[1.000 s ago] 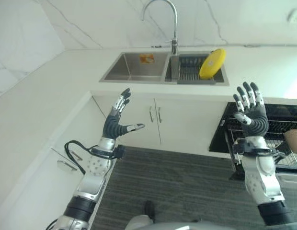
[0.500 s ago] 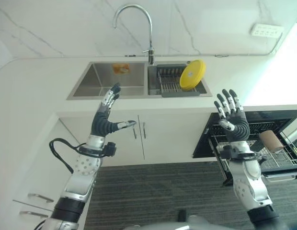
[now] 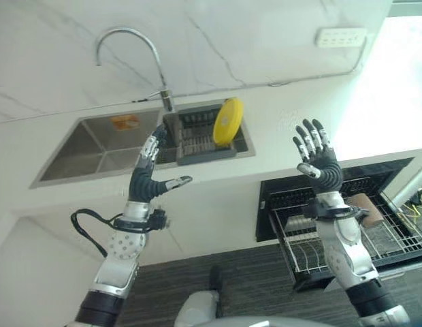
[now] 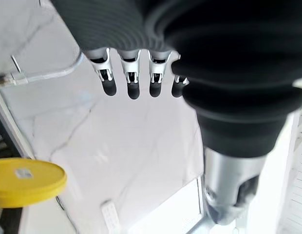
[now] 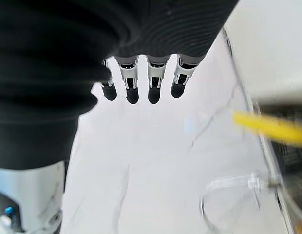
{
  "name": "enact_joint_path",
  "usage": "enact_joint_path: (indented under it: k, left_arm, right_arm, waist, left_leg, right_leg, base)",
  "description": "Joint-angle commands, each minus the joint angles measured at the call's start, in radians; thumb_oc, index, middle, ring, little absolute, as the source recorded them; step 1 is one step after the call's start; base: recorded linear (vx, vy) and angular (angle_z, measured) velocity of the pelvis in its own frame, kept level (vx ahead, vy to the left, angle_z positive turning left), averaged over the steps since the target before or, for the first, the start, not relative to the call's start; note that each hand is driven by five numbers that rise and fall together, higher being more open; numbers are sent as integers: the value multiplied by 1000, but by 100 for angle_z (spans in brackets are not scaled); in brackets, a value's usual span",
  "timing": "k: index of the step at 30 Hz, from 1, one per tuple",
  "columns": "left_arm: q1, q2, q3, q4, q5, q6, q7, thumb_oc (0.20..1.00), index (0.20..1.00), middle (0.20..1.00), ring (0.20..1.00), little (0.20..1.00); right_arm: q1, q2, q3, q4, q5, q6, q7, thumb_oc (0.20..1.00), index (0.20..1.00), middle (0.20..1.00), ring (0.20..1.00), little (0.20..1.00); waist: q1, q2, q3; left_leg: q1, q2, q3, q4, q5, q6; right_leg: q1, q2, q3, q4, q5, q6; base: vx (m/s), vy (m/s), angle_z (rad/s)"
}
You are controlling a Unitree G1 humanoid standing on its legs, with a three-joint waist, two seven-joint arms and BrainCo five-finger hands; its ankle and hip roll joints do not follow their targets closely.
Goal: Place the dishes in the dishwasher.
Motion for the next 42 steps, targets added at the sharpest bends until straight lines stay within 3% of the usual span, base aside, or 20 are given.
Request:
enact_joint_path:
  k: [1,17,24,29,38,42]
  left_arm:
    - [-35,40,8,-23,22,-36,19,1000,1000,1000,1000,1000]
    - [-16,41,24,-23,27,-35,-8,1000,1000,1000,1000,1000]
    - [-18,52,25,-24,14,-18,-28,1000,1000,1000,1000,1000]
    - [-35,70,28,-7,18,-5,12,1000,1000,1000,1000,1000]
    - [-71,77,-16,-22,-22,21,-77,1000,1000,1000,1000,1000]
    - [-88,86,-40,-28,-45,29,-118,1000,1000,1000,1000,1000]
  right_arm:
    - [14,3,-53,-117,21,-29,37,1000,1000,1000,1000,1000]
    - [14,27,-42,-125,-16,-25,12,1000,1000,1000,1000,1000]
    - [28,21,-56,-106,-64,33,-11,1000,1000,1000,1000,1000]
    - [-97,20,8,15,-51,67,-30,1000,1000,1000,1000,1000]
    - [-264,68,22,194,100,158,-26,1000,1000,1000,1000,1000]
    - [-322,56,22,252,155,201,-15,1000,1000,1000,1000,1000]
  waist:
    - [-5,17,-43]
    - [9,17,-65]
    - [-13,19,-71]
    - [55,9,-60]
    - [105,5,-84]
    - [113,3,-84]
  left_leg:
    - [113,36,-40,-7,3,-35]
    - [183,12,-64,-68,-24,-13]
    - [220,6,-50,-69,-50,8]
    - [237,22,-16,-70,-61,2]
    - [234,26,-15,-73,-67,-7]
    - [237,12,-36,-73,-74,3]
  right_leg:
    - [-52,-128,-64,97,-56,161]
    - [-77,-159,-115,65,-20,182]
    - [-106,-160,-102,121,-38,187]
    - [-111,-226,-240,110,1,214]
    - [-85,-243,-306,43,44,216]
    - [-89,-237,-290,53,38,211]
  base:
    - [94,46,-6]
    - [32,20,5]
    - [19,44,-11]
    - [-8,-83,-40]
    - [28,18,-3]
    - [75,100,22]
